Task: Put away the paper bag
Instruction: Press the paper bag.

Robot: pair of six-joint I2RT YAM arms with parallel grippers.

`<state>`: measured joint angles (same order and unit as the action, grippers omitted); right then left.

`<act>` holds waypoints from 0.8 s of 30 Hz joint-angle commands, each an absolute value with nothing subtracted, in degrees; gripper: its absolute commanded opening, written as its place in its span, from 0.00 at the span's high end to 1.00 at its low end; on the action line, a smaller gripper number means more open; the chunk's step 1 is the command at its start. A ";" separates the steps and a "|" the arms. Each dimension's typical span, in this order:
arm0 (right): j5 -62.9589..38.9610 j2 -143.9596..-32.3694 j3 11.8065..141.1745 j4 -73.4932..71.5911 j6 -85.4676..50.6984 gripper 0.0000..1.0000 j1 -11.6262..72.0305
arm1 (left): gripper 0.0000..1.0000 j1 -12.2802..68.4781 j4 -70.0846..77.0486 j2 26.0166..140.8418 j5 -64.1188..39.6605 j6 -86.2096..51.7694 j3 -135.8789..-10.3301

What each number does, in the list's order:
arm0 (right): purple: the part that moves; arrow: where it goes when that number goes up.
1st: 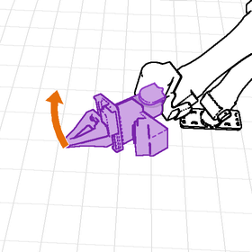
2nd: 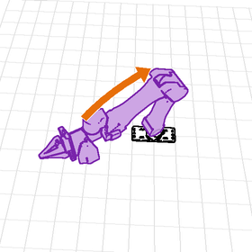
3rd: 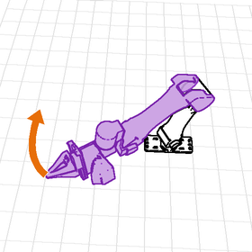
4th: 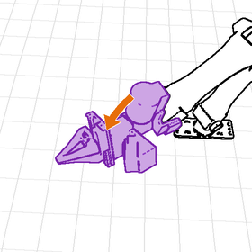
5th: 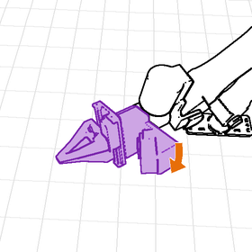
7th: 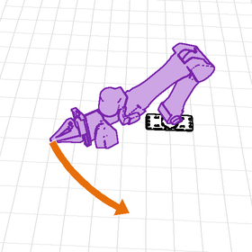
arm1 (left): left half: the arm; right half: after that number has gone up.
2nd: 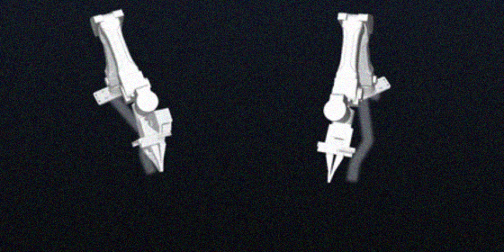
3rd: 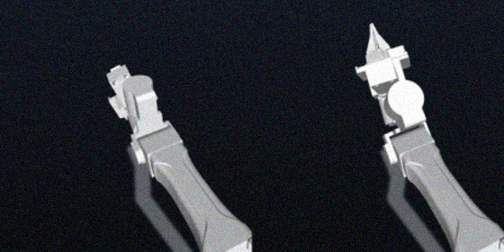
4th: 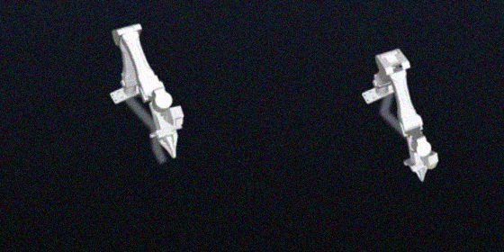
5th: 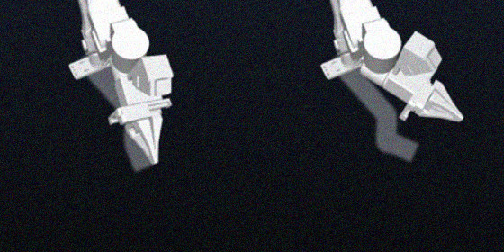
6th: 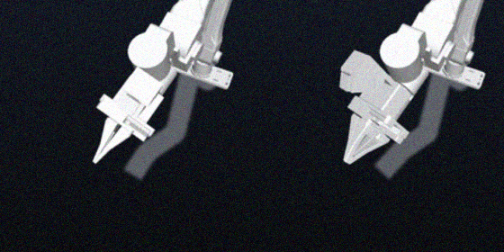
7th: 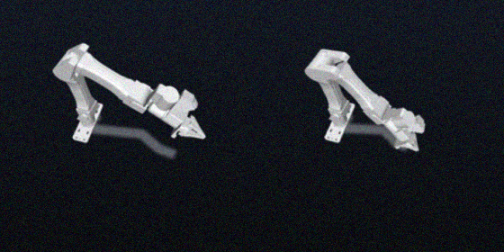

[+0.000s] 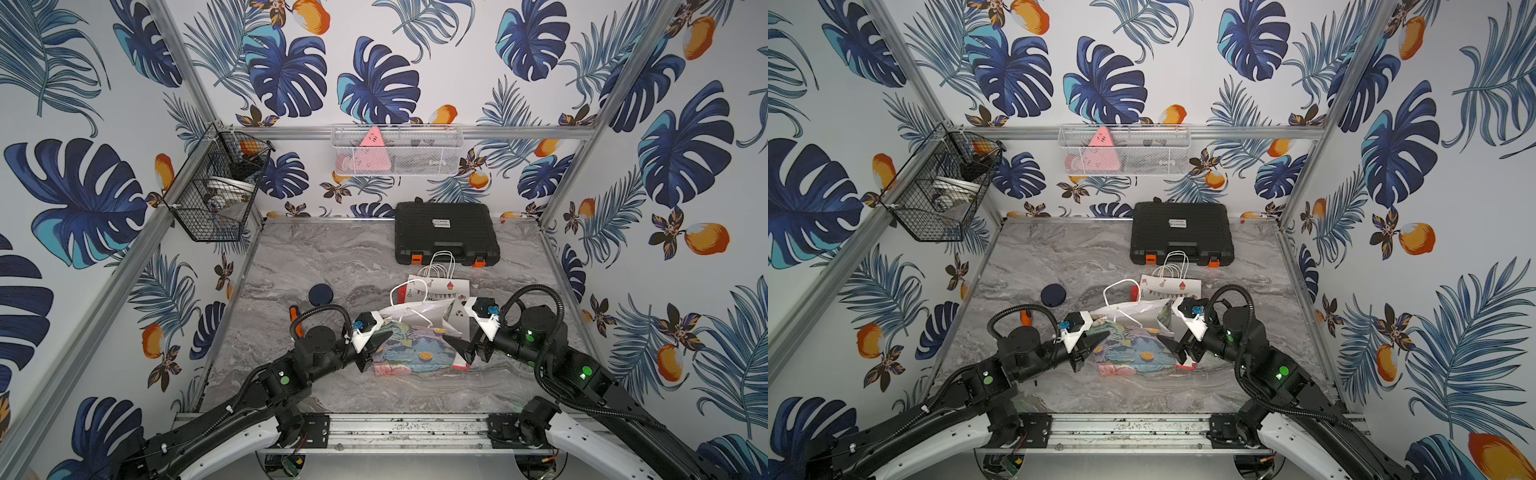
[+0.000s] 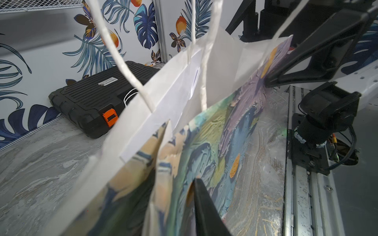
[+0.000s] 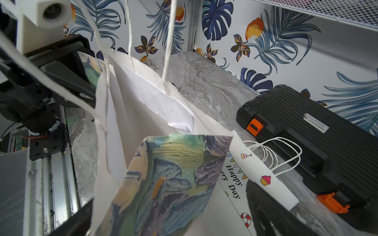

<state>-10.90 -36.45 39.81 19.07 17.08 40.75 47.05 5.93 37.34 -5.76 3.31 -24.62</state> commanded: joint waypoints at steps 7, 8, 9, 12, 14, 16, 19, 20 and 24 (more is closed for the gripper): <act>-22.91 -45.03 45.63 19.58 25.68 0.00 32.62 | 0.81 46.72 5.29 37.35 -6.37 5.27 -24.60; -25.97 -45.98 46.06 19.05 25.33 0.00 30.01 | 0.81 46.64 5.33 37.52 -6.46 5.36 -24.61; -29.05 -46.83 46.38 18.50 24.92 0.00 27.47 | 0.81 46.58 5.32 37.74 -6.63 5.45 -24.61; -37.81 -49.69 47.79 18.55 24.75 0.00 21.94 | 0.81 46.49 5.32 37.88 -6.85 5.58 -24.52; -45.23 -52.28 49.61 19.93 25.25 0.00 20.09 | 0.82 46.34 5.36 37.98 -6.98 5.62 -24.52; -51.58 -55.64 51.47 20.18 25.14 0.00 19.27 | 0.82 46.23 5.45 38.27 -6.93 5.56 -24.52; -58.80 -60.88 53.62 20.87 25.54 0.00 19.26 | 0.82 45.91 5.70 38.58 -6.79 5.30 -24.69; -59.75 -62.18 53.92 21.41 25.64 0.01 19.25 | 0.82 45.89 5.84 38.42 -6.77 5.10 -24.74; -58.83 -61.90 51.71 20.04 25.08 0.12 19.33 | 0.81 45.69 6.24 37.68 -6.17 4.33 -24.61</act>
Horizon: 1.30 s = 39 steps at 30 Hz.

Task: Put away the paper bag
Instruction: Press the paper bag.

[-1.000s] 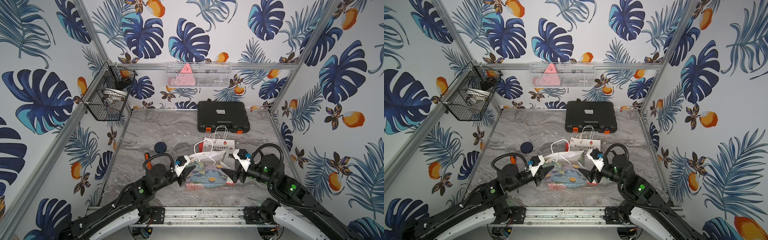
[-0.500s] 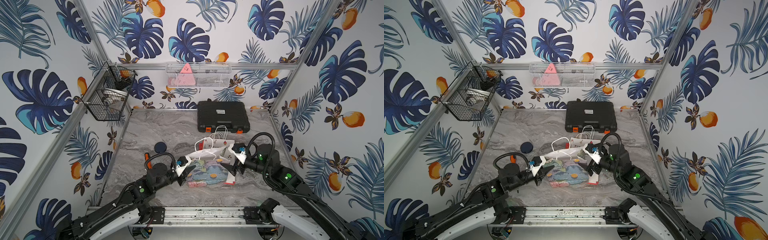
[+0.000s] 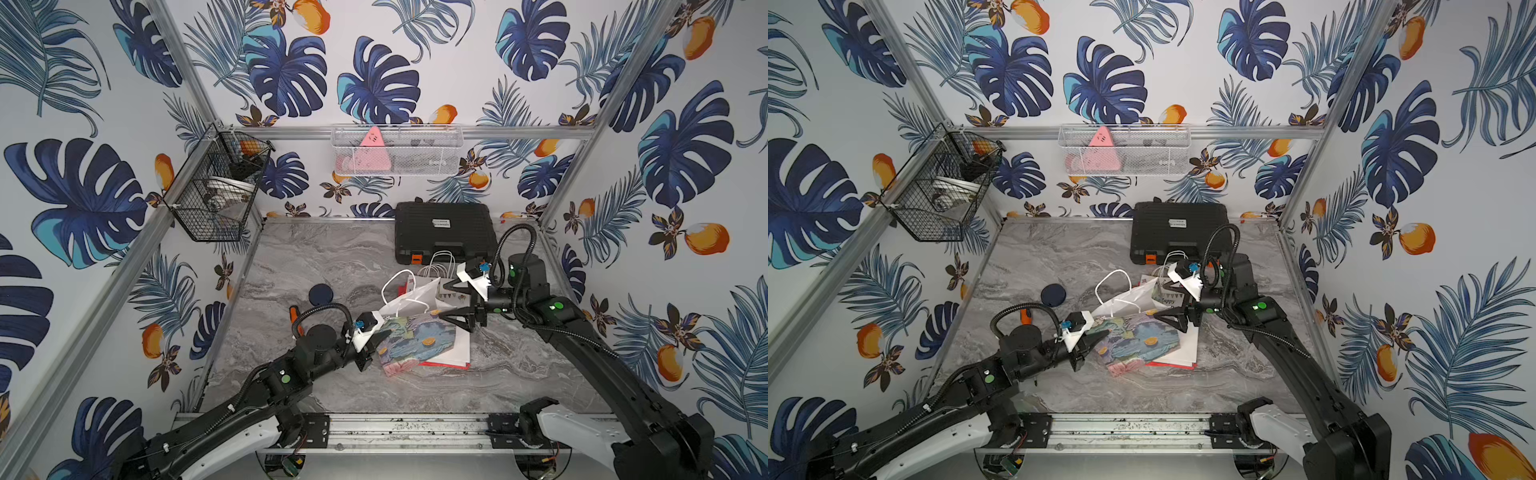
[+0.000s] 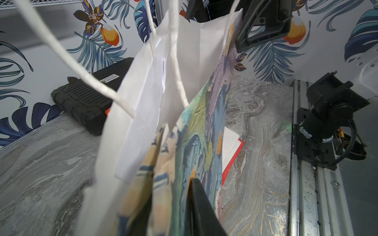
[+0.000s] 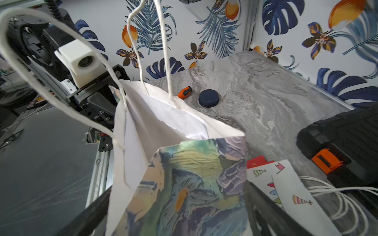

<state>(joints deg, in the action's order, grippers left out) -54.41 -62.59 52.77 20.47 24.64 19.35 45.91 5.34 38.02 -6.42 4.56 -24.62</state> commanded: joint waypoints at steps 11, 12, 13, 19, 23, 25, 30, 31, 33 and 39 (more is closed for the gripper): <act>-53.13 -56.94 47.73 21.83 25.61 0.39 19.34 | 0.76 45.00 4.30 36.29 -4.64 2.94 -24.99; -53.13 -56.42 47.26 21.34 25.34 0.42 19.34 | 0.77 44.95 4.23 36.45 -4.78 2.90 -24.88; -53.36 -56.05 46.92 21.06 25.15 0.44 19.34 | 0.77 44.86 4.30 36.76 -4.91 2.83 -24.87; -54.97 -56.45 46.85 22.10 26.33 0.62 19.42 | 0.76 44.50 4.58 37.80 -5.01 2.55 -25.49; -55.71 -56.12 46.59 22.32 26.73 0.75 19.51 | 0.75 44.29 3.10 37.37 -4.31 2.46 -25.92; -56.19 -56.10 46.35 22.11 26.76 0.81 19.59 | 0.75 43.97 2.58 36.98 -4.28 2.29 -26.02; -57.30 -56.28 45.25 19.82 25.84 0.92 20.08 | 0.74 43.36 2.89 37.41 -5.48 1.36 -26.19; -57.42 -56.33 45.18 19.62 25.80 0.96 20.20 | 0.74 43.26 3.20 37.66 -5.67 1.26 -26.19; -57.40 -56.43 45.03 19.43 26.13 1.00 20.39 | 0.74 43.20 3.25 38.07 -5.90 0.98 -26.49; -56.41 -54.91 44.47 19.91 26.27 1.00 20.30 | 0.55 42.12 -2.62 34.15 -4.04 0.27 -27.76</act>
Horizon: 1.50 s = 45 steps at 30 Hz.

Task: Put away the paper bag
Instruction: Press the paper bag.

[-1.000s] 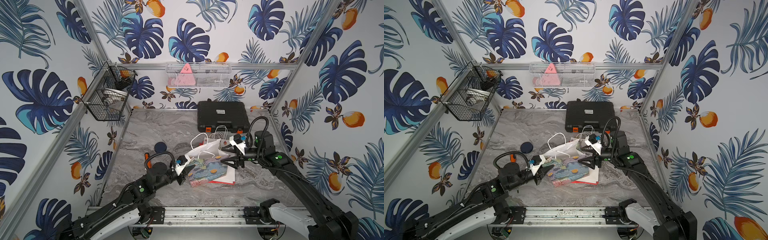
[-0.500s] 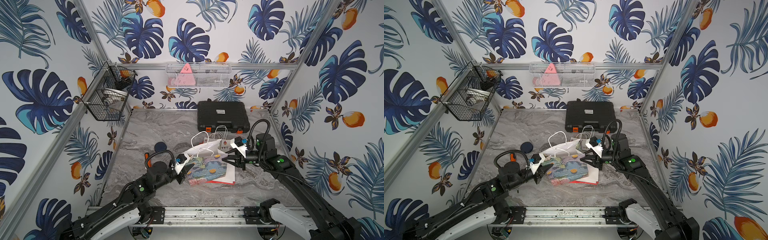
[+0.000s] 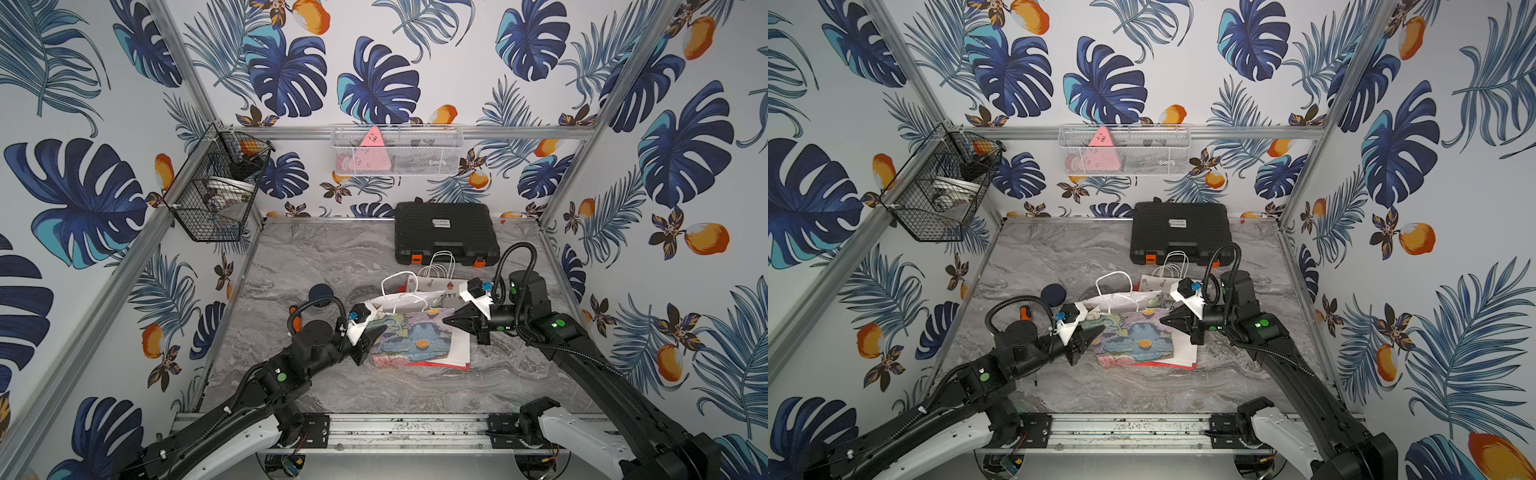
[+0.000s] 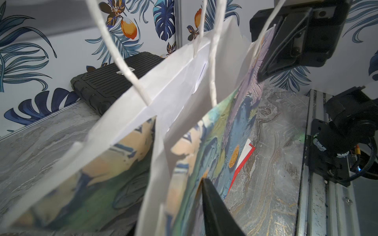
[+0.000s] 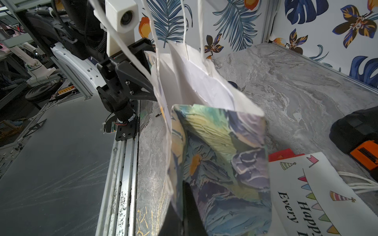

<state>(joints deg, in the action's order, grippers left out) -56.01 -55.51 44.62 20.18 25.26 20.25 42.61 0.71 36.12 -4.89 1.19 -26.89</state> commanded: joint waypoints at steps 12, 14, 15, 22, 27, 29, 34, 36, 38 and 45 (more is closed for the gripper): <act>-57.67 -55.58 44.61 21.41 27.73 1.00 20.31 | 0.01 40.65 -21.38 27.44 4.57 2.18 -33.19; -57.69 -55.80 44.80 22.04 28.27 1.00 20.30 | 0.01 40.18 -20.50 28.86 5.00 4.69 -33.72; -57.53 -55.95 44.91 22.19 28.43 1.00 20.30 | 0.01 39.71 -19.59 29.38 4.17 5.89 -33.96; -58.09 -56.57 45.62 23.18 29.09 1.00 20.30 | 0.01 30.87 -12.05 35.22 -10.29 8.49 -34.98; -58.38 -56.25 45.66 22.85 28.92 1.00 20.35 | 0.01 23.25 -5.38 38.27 -26.09 7.65 -34.23; -58.60 -56.48 45.68 22.35 28.74 1.00 20.30 | 0.01 21.63 -1.90 39.67 -31.59 6.92 -33.32; -58.53 -56.96 46.12 21.93 28.48 1.00 20.31 | 0.02 19.11 5.50 44.78 -39.78 4.68 -31.74; -57.99 -56.88 46.10 21.35 28.02 1.00 20.30 | 0.08 18.34 6.45 46.58 -43.16 4.48 -31.73; -56.92 -56.56 45.75 19.58 26.78 1.00 20.30 | 0.18 17.89 7.59 47.49 -45.98 3.73 -31.21; -53.08 -56.94 44.10 13.01 19.81 1.00 21.00 | 0.48 17.93 15.45 49.39 -47.66 -3.74 -27.40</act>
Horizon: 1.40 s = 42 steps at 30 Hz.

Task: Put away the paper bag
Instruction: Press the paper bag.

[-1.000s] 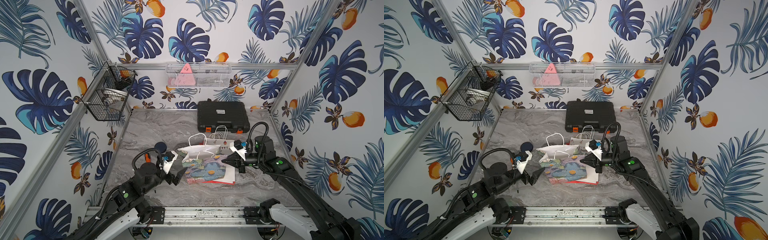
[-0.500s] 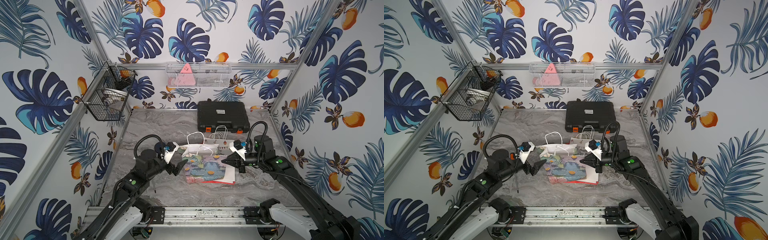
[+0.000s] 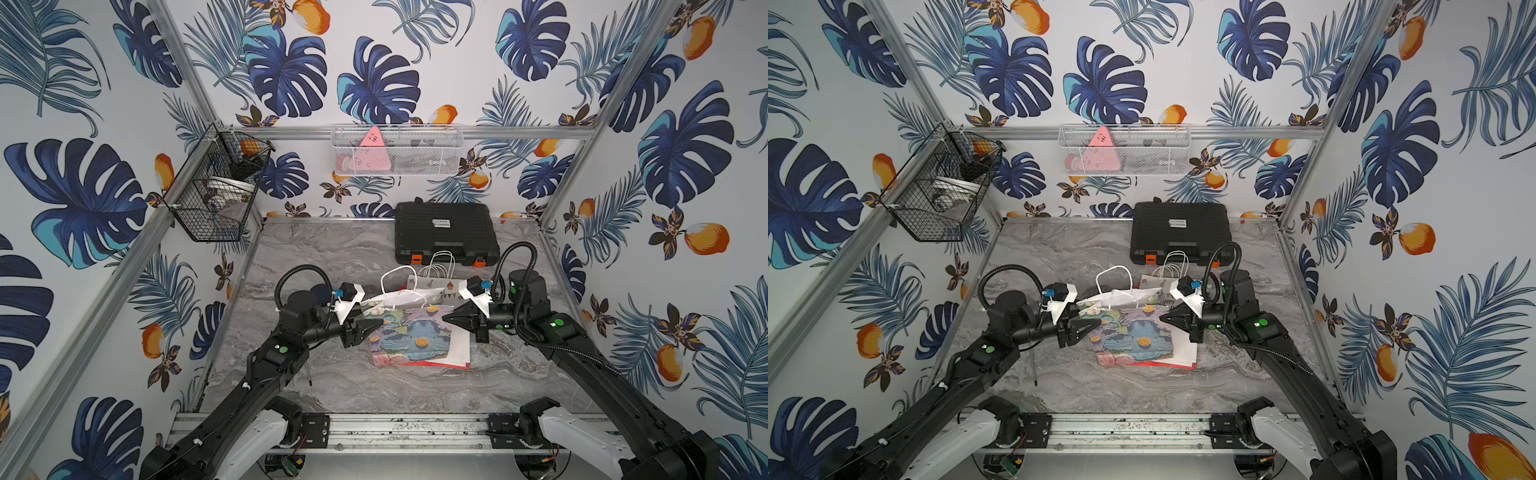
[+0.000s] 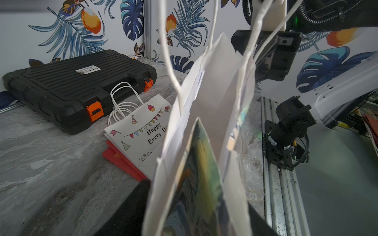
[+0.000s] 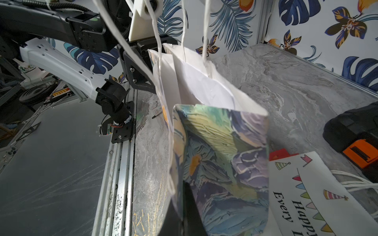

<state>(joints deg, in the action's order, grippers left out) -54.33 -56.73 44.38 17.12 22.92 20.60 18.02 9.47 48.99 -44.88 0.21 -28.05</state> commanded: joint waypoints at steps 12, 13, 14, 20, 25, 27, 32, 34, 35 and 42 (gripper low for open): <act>-47.96 -58.89 45.42 11.66 18.49 1.00 23.47 | 0.81 17.91 11.49 46.87 -46.89 -0.70 -27.99; -47.65 -58.80 45.48 11.78 18.46 1.00 23.49 | 0.84 17.93 10.99 46.93 -47.16 -0.17 -28.20; -47.55 -58.64 45.59 12.03 18.53 1.00 23.55 | 0.87 17.91 10.52 47.06 -47.40 0.14 -28.37; -47.31 -56.62 46.91 16.72 20.29 0.69 23.55 | 1.00 17.86 10.51 46.24 -48.95 0.01 -29.84; -42.72 -49.86 46.55 22.64 18.59 0.28 23.54 | 1.00 17.92 8.38 44.18 -50.66 -0.43 -33.47; -40.23 -45.81 45.83 24.74 16.97 0.25 23.55 | 1.00 17.90 8.07 43.45 -51.07 -1.08 -35.26; -38.89 -38.13 46.72 31.85 14.46 0.25 23.55 | 1.00 17.93 8.01 42.46 -52.04 -2.90 -39.73; -37.20 -36.12 47.84 35.73 14.96 0.25 23.56 | 1.00 17.93 8.32 42.12 -51.63 -3.60 -41.29; -36.34 -35.43 48.28 37.37 15.39 0.25 23.55 | 1.00 17.86 8.88 41.78 -51.20 -4.07 -41.63; -31.68 -29.77 46.73 41.02 18.28 0.22 23.55 | 1.00 17.93 24.96 39.09 -50.56 -14.00 -39.47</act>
<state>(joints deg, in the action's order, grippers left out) -34.15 -31.24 47.42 38.33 16.38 23.51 17.98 14.92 39.35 -50.11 -8.14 -39.99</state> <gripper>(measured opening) 0.778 0.065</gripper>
